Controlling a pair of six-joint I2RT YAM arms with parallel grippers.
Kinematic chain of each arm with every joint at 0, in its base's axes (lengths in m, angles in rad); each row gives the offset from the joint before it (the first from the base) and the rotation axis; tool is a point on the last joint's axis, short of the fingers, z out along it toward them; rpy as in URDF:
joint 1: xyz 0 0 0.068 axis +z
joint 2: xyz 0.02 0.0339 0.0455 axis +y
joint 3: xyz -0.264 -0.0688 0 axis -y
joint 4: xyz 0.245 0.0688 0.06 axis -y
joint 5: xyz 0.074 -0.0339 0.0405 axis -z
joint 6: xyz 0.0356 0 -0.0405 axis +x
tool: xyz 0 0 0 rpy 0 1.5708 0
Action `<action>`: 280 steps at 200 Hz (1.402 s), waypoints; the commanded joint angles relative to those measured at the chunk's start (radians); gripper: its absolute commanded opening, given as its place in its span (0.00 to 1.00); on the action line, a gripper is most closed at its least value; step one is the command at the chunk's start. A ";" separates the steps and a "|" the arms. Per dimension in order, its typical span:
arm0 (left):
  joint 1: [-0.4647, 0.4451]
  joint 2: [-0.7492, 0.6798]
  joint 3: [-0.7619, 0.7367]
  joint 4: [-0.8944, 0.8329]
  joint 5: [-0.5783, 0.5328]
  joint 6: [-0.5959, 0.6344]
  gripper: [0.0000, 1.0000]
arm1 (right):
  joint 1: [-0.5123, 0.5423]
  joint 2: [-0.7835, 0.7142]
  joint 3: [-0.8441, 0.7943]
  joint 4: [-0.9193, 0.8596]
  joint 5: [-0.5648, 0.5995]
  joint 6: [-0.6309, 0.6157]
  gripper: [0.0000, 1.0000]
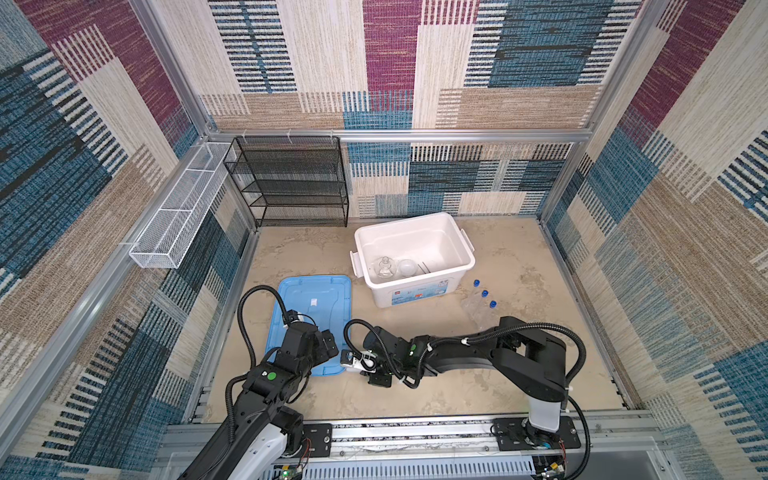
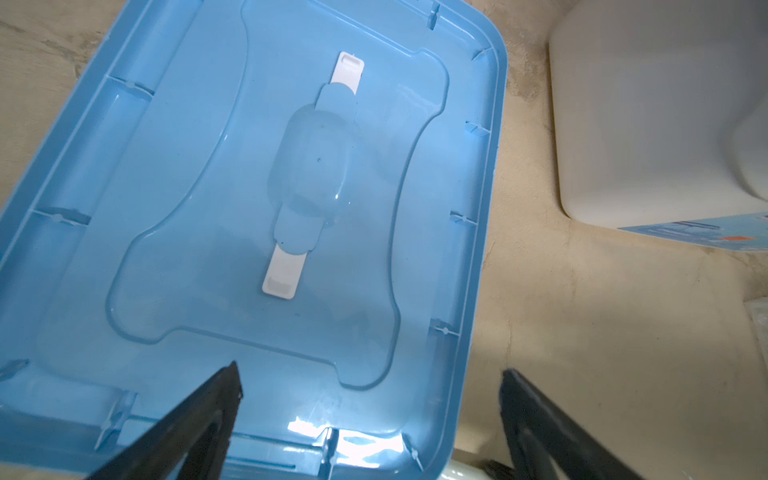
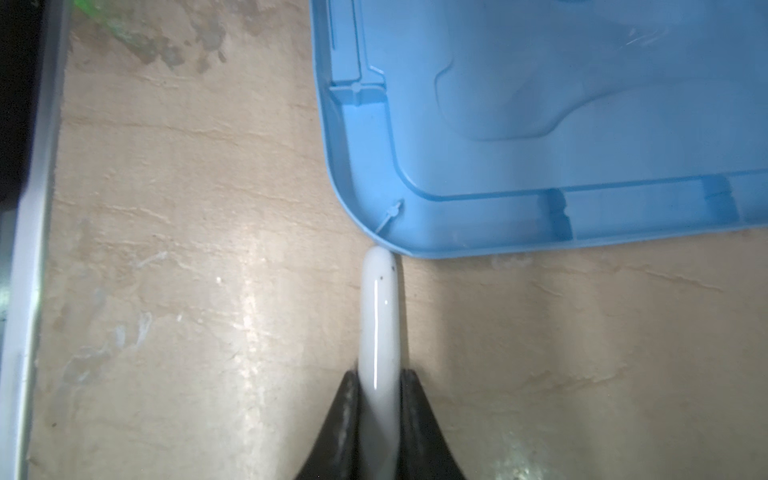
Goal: Organize the chemistry lab equipment
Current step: 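Close the right gripper on the pestle and lift it, then carry the pestle over the bin and lower it inside with the right gripper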
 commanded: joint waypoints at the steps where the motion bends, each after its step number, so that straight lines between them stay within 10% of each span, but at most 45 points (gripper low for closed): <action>1: 0.001 -0.003 0.007 0.004 -0.003 0.023 0.99 | -0.024 -0.007 -0.040 -0.138 0.100 -0.014 0.13; 127: 0.002 0.030 0.003 0.041 0.054 0.066 0.99 | -0.164 -0.296 -0.106 -0.020 -0.042 0.054 0.14; 189: 0.000 0.043 -0.007 0.060 0.071 0.071 0.99 | -0.400 -0.451 0.035 -0.037 -0.135 0.002 0.18; 280: 0.000 0.039 -0.029 0.107 0.113 0.065 0.99 | -0.750 -0.245 0.356 -0.214 -0.067 0.076 0.16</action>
